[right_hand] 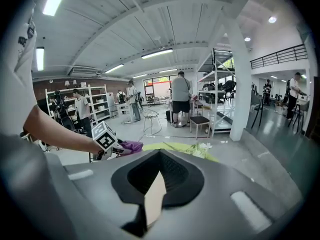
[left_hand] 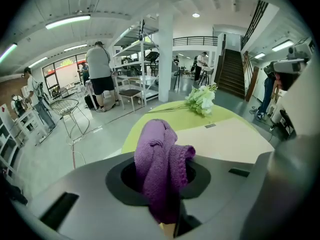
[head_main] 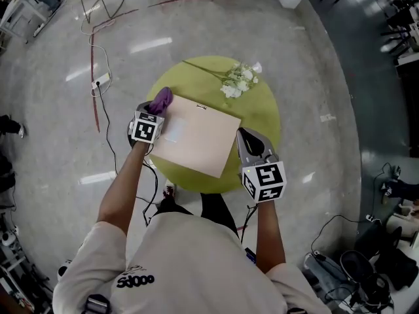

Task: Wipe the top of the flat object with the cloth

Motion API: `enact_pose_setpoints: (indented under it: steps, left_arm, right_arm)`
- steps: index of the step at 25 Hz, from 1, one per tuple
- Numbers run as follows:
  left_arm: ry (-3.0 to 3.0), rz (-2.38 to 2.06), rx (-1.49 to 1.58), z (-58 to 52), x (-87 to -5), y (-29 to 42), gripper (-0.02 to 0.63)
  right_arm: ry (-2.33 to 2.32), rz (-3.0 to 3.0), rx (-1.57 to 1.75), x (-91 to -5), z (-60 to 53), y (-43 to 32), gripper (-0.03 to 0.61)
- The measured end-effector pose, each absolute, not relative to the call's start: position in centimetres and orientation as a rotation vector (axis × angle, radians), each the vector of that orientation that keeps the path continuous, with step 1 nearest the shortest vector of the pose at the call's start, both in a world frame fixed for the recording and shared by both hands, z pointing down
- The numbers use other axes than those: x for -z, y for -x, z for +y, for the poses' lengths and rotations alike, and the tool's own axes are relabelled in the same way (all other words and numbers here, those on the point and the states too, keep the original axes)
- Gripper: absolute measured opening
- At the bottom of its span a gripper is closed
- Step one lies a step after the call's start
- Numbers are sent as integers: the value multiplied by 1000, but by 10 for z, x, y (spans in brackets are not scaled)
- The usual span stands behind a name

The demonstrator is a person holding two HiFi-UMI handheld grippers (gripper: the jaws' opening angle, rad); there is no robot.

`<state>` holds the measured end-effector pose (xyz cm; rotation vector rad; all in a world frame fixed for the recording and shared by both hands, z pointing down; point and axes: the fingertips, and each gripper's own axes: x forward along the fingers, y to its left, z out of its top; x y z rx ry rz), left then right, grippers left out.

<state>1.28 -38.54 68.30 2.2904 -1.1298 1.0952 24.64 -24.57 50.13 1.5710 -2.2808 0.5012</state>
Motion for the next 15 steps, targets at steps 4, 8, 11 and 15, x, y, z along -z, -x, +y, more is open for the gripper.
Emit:
enact_pose_setpoints:
  steps: [4,8,11,15]
  left_arm:
    - [-2294,-1130,-1101,-386,-685,-25,91]
    - [-2349,-1042,-1134,-380,-686,-53,91]
    - [-2378,-965,-1152,-366,-684,-82,91]
    - [-2445,-862,-1151,-347,-685,-127,91]
  right_arm:
    - [-1583,-2255,-496,-505,-239,-251,8]
    - [-1612,-2233,-496,-504,-230,-254,9]
    - [-1640,-2201,-492,-500,-220,-257,9]
    - [-1693,-2140,-487,-499,-205,-267,9]
